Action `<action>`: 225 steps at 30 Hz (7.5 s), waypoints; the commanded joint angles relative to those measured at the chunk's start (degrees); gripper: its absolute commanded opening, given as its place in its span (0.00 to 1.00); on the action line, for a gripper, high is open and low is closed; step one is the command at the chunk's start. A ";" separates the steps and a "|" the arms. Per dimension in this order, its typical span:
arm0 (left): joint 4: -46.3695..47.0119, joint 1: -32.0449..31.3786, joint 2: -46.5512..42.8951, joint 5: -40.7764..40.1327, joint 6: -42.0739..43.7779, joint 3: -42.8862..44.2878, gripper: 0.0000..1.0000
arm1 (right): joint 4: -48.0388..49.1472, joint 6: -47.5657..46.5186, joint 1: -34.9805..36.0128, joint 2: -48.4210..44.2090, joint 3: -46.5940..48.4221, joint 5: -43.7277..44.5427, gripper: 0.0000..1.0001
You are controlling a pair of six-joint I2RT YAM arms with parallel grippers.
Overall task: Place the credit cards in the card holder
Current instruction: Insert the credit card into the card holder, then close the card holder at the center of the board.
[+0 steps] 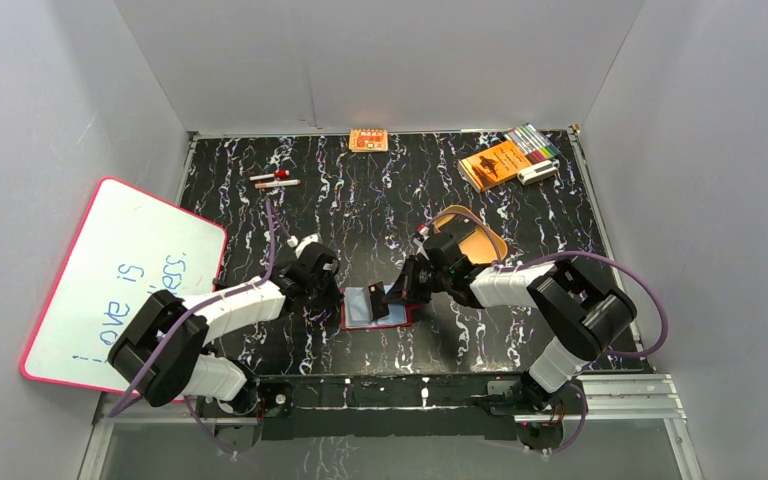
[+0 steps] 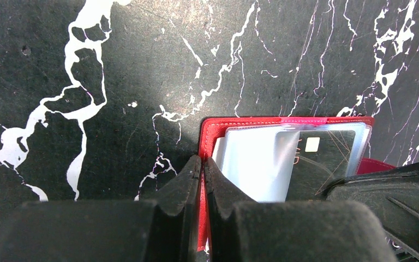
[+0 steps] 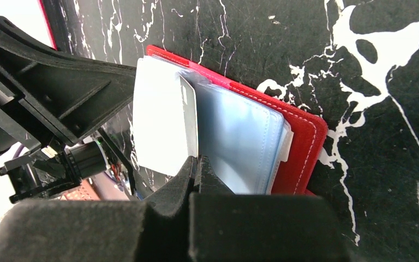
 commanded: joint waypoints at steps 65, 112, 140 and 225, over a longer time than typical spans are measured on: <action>-3.97 -0.07 0.91 -1.45 -2.23 -2.02 0.00 | 5.73 9.72 5.02 2.86 -1.36 2.68 0.49; -9.62 -0.04 -9.17 -5.17 -3.09 -0.82 0.28 | -38.54 -9.11 7.60 -16.03 15.68 24.78 0.69; -19.23 0.08 -29.39 -6.79 -3.26 -1.75 0.69 | -30.53 -14.29 -0.12 -7.04 8.83 20.86 0.35; -13.03 0.08 -20.58 -3.86 -2.75 -3.06 0.41 | -15.27 -9.12 8.24 -10.20 6.73 8.76 0.33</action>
